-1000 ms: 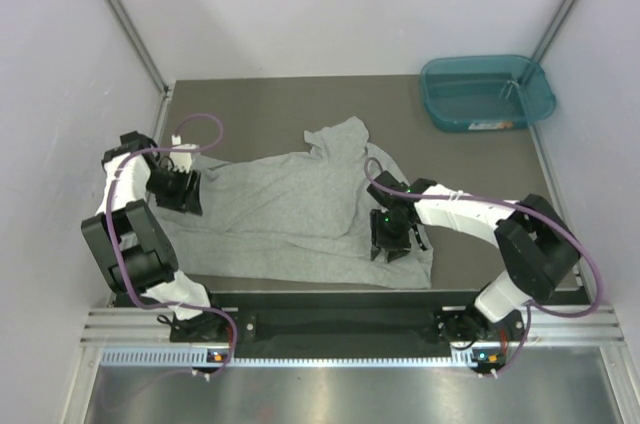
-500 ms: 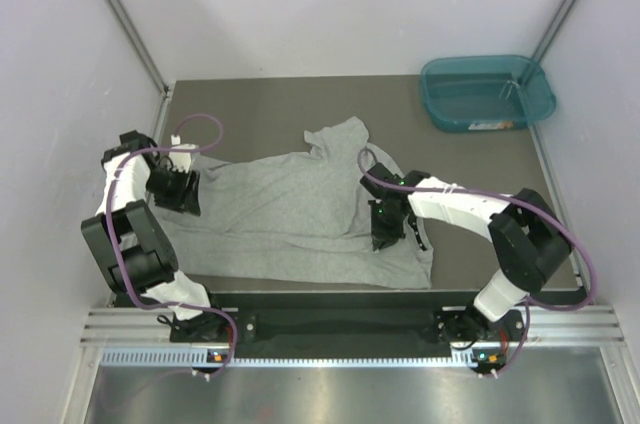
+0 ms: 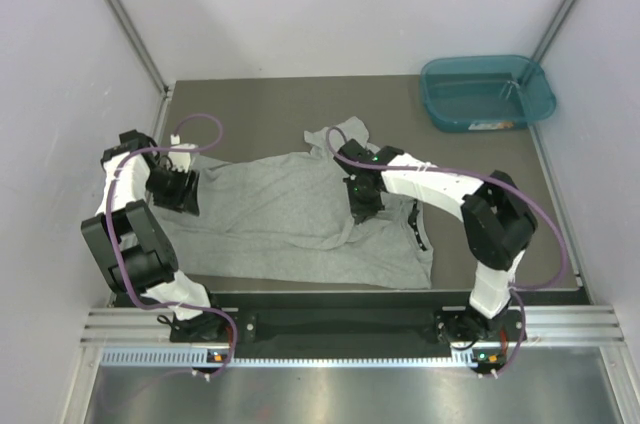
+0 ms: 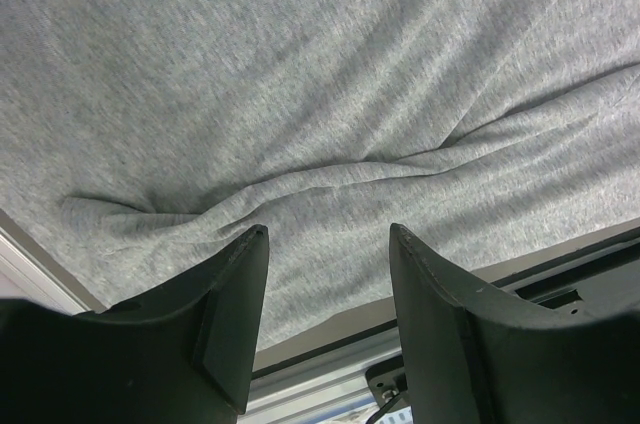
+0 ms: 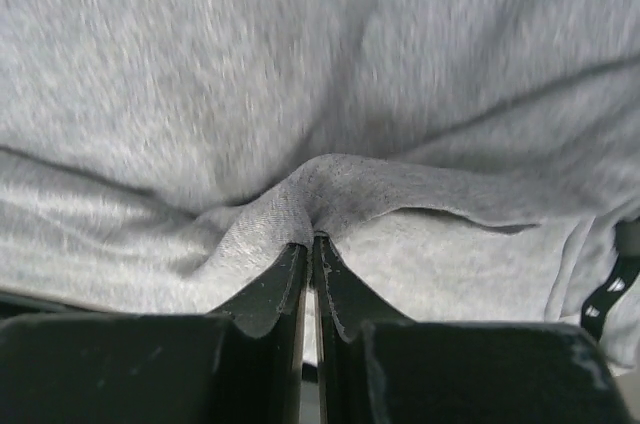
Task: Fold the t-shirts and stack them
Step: Fold the tshirt
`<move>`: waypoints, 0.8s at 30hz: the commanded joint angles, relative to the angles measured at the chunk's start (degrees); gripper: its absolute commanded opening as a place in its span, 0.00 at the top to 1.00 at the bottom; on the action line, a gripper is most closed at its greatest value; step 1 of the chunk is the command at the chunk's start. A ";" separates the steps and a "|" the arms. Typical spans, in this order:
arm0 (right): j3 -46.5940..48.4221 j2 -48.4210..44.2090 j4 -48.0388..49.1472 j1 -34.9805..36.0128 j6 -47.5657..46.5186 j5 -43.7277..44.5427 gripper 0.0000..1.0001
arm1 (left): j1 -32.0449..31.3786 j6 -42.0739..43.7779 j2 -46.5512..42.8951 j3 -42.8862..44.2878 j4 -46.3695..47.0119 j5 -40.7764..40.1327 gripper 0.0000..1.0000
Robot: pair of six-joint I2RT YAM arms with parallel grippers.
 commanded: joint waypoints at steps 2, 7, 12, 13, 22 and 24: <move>7.10 4.15 0.24 0.80 -6.60 4.50 0.95 | 0.16 0.60 -0.26 2.29 -0.41 0.67 0.44; 12.90 9.07 0.86 0.80 -9.86 5.91 0.95 | 0.16 0.34 0.01 2.20 -0.33 0.75 0.44; 16.86 11.89 0.86 0.89 -11.53 6.00 0.94 | 0.16 0.51 -0.17 2.20 -0.41 0.23 0.44; 17.74 12.16 0.77 0.89 -11.79 6.00 0.93 | 0.16 0.52 -0.08 2.20 -0.33 0.05 0.44; 21.79 15.58 0.94 0.89 -13.64 4.85 0.81 | 0.16 0.25 0.36 2.64 -0.15 -0.21 0.44; 22.84 15.85 0.77 0.71 -13.99 4.94 0.54 | 0.51 -0.62 0.36 2.90 0.55 0.05 0.44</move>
